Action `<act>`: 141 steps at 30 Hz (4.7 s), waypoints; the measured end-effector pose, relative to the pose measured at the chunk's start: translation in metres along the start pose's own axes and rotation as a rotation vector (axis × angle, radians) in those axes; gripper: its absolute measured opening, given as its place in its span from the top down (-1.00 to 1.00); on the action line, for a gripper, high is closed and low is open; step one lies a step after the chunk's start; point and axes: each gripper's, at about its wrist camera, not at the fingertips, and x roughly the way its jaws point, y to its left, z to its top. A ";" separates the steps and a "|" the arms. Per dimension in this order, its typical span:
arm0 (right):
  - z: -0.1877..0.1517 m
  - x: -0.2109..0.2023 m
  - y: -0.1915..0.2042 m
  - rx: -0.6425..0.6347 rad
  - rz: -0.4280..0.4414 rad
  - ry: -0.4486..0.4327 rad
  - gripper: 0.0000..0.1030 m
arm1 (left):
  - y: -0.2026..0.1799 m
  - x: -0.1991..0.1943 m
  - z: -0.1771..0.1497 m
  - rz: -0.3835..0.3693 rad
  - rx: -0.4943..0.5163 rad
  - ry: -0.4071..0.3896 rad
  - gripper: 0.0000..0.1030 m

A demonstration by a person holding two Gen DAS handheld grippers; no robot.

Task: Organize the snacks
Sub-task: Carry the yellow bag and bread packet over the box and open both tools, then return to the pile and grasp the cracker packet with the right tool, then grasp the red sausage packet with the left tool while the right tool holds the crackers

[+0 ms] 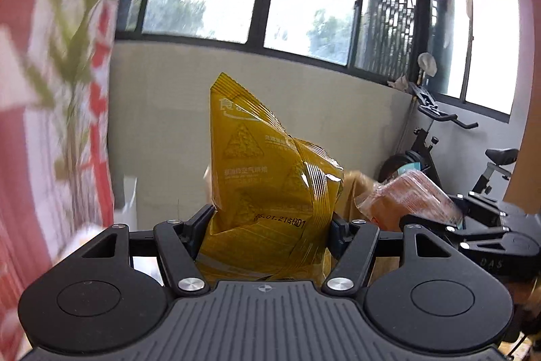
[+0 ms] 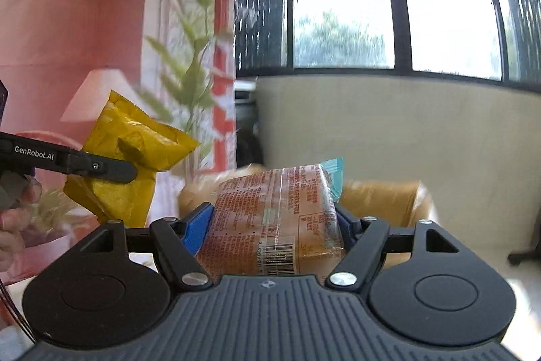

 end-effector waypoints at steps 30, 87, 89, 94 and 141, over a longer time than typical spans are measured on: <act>0.003 0.076 -0.058 0.143 -0.116 0.138 -0.66 | -0.013 0.113 0.022 0.103 0.094 0.186 -0.65; -0.173 -0.015 -0.014 0.066 -0.099 0.354 0.05 | -0.012 0.028 -0.139 0.123 -0.081 0.434 -0.58; -0.179 -0.013 -0.022 0.077 -0.112 0.353 0.05 | -0.015 0.034 -0.143 0.123 -0.066 0.452 -0.58; -0.188 -0.011 -0.031 0.123 -0.124 0.337 0.05 | -0.015 0.050 -0.147 0.140 -0.072 0.478 -0.58; -0.200 -0.010 -0.045 0.216 -0.052 0.375 0.05 | -0.028 0.075 -0.186 0.169 -0.057 0.429 0.48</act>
